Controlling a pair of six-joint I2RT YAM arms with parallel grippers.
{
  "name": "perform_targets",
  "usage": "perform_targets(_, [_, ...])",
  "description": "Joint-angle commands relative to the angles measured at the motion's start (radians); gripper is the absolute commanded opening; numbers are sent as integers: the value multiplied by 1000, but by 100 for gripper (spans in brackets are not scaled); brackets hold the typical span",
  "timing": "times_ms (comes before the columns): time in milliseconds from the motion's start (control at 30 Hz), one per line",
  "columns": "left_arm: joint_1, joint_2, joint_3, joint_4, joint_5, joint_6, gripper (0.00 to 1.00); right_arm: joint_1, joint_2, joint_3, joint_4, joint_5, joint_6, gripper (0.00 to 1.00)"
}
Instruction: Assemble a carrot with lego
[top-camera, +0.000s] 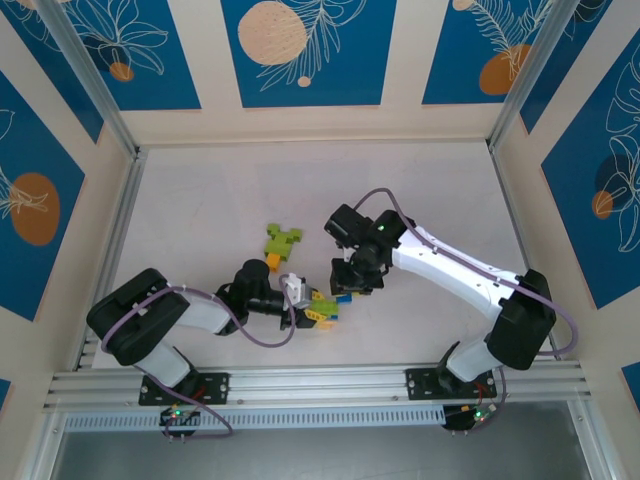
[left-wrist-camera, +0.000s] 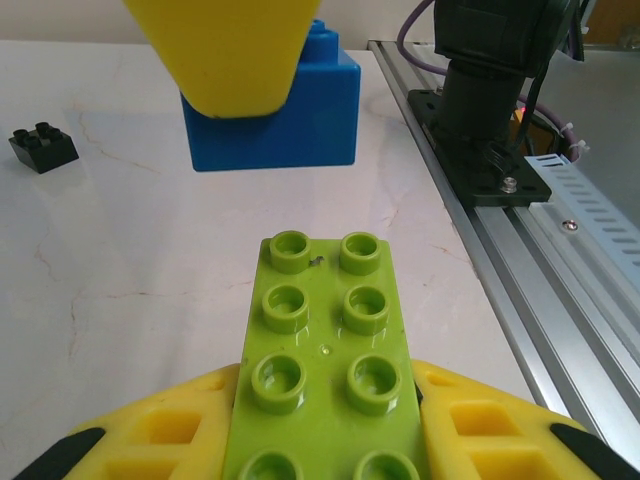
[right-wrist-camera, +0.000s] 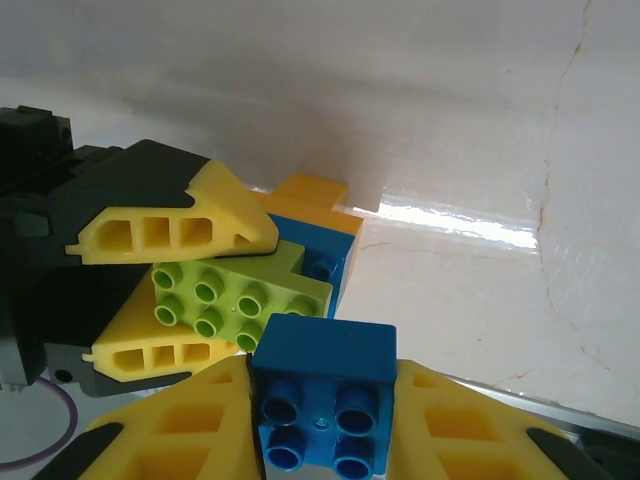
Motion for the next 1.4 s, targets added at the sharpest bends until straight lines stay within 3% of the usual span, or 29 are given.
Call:
perform_targets(0, [-10, 26, -5, -81, -60, 39, 34, 15, 6, 3, -22, -13, 29, 29])
perform_targets(1367, [-22, 33, -4, -99, -106, 58, 32, 73, 62, -85, 13, 34, 114, 29])
